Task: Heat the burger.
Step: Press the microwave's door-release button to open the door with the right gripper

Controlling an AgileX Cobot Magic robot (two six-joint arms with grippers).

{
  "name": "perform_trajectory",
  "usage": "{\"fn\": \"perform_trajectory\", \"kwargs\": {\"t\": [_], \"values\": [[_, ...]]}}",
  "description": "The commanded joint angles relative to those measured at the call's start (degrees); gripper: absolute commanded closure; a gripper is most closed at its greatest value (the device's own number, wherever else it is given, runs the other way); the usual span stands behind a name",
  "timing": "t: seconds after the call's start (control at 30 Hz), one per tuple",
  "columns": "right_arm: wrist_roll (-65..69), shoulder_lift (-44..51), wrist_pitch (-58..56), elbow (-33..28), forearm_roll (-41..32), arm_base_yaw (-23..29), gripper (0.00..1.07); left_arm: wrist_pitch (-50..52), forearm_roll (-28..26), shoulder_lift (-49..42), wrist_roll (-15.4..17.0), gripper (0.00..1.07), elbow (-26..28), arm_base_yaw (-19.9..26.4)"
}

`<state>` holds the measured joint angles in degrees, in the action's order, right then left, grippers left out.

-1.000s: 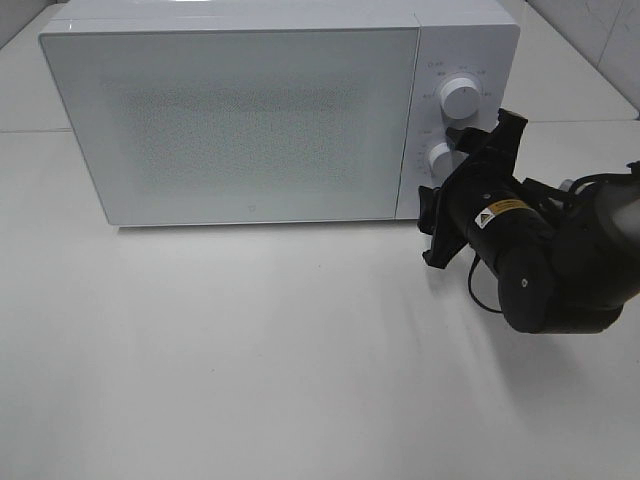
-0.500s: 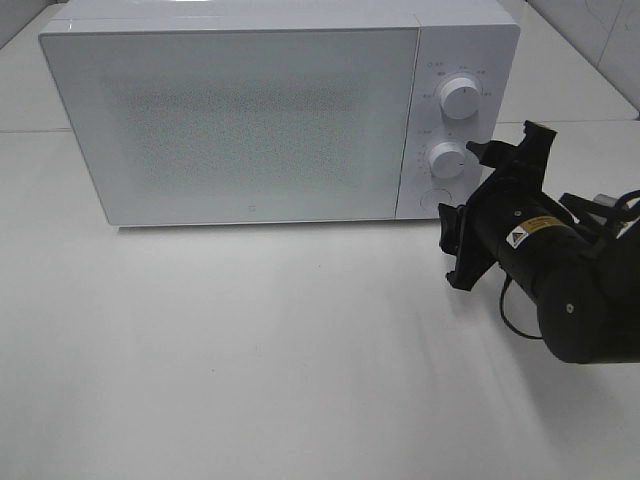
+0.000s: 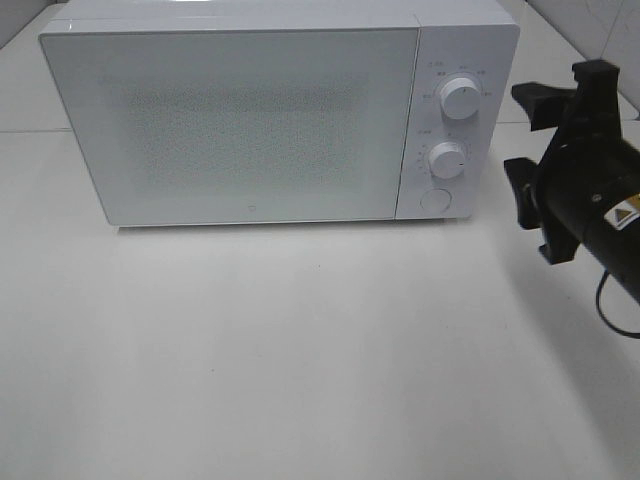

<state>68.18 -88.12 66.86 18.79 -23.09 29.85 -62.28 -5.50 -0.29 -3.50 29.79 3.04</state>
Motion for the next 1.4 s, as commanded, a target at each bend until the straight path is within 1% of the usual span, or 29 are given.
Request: {"fn": "perform_trajectory", "kwargs": {"t": [0.03, 0.07, 0.1, 0.13, 0.17, 0.2, 0.27, 0.3, 0.37, 0.47, 0.5, 0.53, 0.57, 0.6, 0.67, 0.73, 0.8, 0.83, 0.87, 0.9, 0.93, 0.97, 1.03, 1.07, 1.1, 1.13, 1.23, 1.3, 1.4], "values": [[-9.8, 3.61, -3.38, -0.11, 0.0, 0.29, 0.36, 0.86, 0.06, -0.92, 0.34, 0.06, -0.17, 0.11], [-21.03, 7.62, -9.63, -0.11, 0.0, 0.29, 0.36, 0.86, 0.06, -0.92, 0.34, 0.06, -0.17, 0.11], [-21.03, 7.62, -9.63, -0.11, 0.0, 0.29, 0.36, 0.86, 0.06, -0.92, 0.34, 0.06, -0.17, 0.11], [-34.09, 11.23, -17.02, -0.06, -0.17, 0.29, 0.36, 0.86, 0.06, -0.92, 0.34, 0.06, -0.17, 0.11], [-40.57, 12.95, -20.91, 0.17, -0.46, 0.29, 0.36, 0.86, 0.06, -0.92, 0.34, 0.06, -0.17, 0.11], [-40.57, 12.95, -20.91, 0.17, -0.46, 0.29, 0.36, 0.86, 0.06, -0.92, 0.34, 0.06, -0.17, 0.11], [-58.79, 17.48, -32.2, 1.55, -2.01, 0.29, 0.36, 0.86, 0.06, -0.92, 0.34, 0.06, -0.17, 0.11], [-58.79, 17.48, -32.2, 1.55, -2.01, 0.29, 0.36, 0.86, 0.06, -0.92, 0.34, 0.06, -0.17, 0.11], [-80.5, 20.97, -47.96, 4.98, -2.75, 0.29, 0.39, 0.86, 0.06, -0.92, 0.34, 0.06, -0.17, 0.11], [-85.2, 21.43, -52.54, 6.19, -2.92, 0.29, 0.4, 0.86, 0.06, -0.92, 0.34, 0.06, -0.17, 0.11], [-92.59, 21.72, -60.85, 8.65, -2.92, 0.29, 0.42, 0.86, 0.06, -0.92, 0.34, 0.06, -0.17, 0.11], [-94.6, 21.72, -64.34, 9.8, -2.86, 0.29, 0.43, 0.86, 0.06, -0.92, 0.34, 0.06, -0.17, 0.11], [-94.6, 21.72, -64.34, 9.8, -2.86, 0.29, 0.43, 0.86, 0.06, -0.92, 0.34, 0.06, -0.17, 0.11], [-96.77, 21.72, -72.02, 12.43, -2.64, 0.29, 0.46, 0.86, 0.06, -0.92, 0.34, 0.06, -0.17, 0.11], [-96.72, 21.72, -75.0, 13.52, -2.23, 0.23, 0.46, 0.86, 0.06, -0.92, 0.34, 0.06, -0.17, 0.11], [-91.21, 21.72, -82.51, 16.67, 4.35, 0.06, 0.47, 0.86, 0.06, -0.92, 0.34, 0.06, -0.17, 0.11], [-88.24, 21.72, -83.25, 17.13, 6.36, 0.06, 0.47, 0.86, 0.06, -0.92, 0.34, 0.06, -0.17, 0.11], [-80.79, 21.72, -84.74, 18.05, 11.63, 0.06, 0.43, 0.86, 0.06, -0.92, 0.34, 0.06, -0.17, 0.11], [-80.79, 21.72, -84.74, 18.05, 11.63, 0.06, 0.43, 0.86, 0.06, -0.92, 0.34, 0.06, -0.17, 0.11], [-76.55, 21.72, -86.17, 18.56, 14.61, -0.06, 0.4, 0.86, 0.06, -0.92, 0.34, 0.06, -0.17, 0.11], [-68.75, 21.72, -90.3, 19.71, 19.54, -1.89, 0.33, 0.86, 0.06, -0.92, 0.34, 0.06, -0.17, 0.11], [-68.75, 21.72, -90.3, 19.71, 19.54, -1.89, 0.33, 0.86, 0.06, -0.92, 0.34, 0.06, -0.17, 0.11], [-62.05, 20.8, -97.92, 21.43, 26.3, -6.93, 0.22, 0.86, 0.06, -0.92, 0.34, 0.06, -0.17, 0.11], [-62.05, 20.8, -97.92, 21.43, 26.3, -6.93, 0.22, 0.86, 0.06, -0.92, 0.34, 0.06, -0.17, 0.11], [-60.96, 20.4, -100.73, 21.94, 28.19, -9.11, 0.21, 0.86, 0.06, -0.92, 0.34, 0.06, -0.17, 0.11], [-59.93, 19.6, -104.85, 22.63, 30.48, -13.18, 0.2, 0.86, 0.06, -0.92, 0.34, 0.06, -0.17, 0.11], [-59.93, 19.42, -106.63, 22.86, 31.17, -15.07, 0.21, 0.86, 0.06, -0.92, 0.34, 0.06, -0.17, 0.11], [-59.93, 19.6, -110.07, 22.92, 31.51, -23.84, 0.24, 0.86, 0.06, -0.92, 0.34, 0.06, -0.17, 0.11], [-59.93, 21.49, -112.76, 22.92, 31.51, -26.81, 0.27, 0.86, 0.06, -0.92, 0.34, 0.06, -0.17, 0.11]]}}
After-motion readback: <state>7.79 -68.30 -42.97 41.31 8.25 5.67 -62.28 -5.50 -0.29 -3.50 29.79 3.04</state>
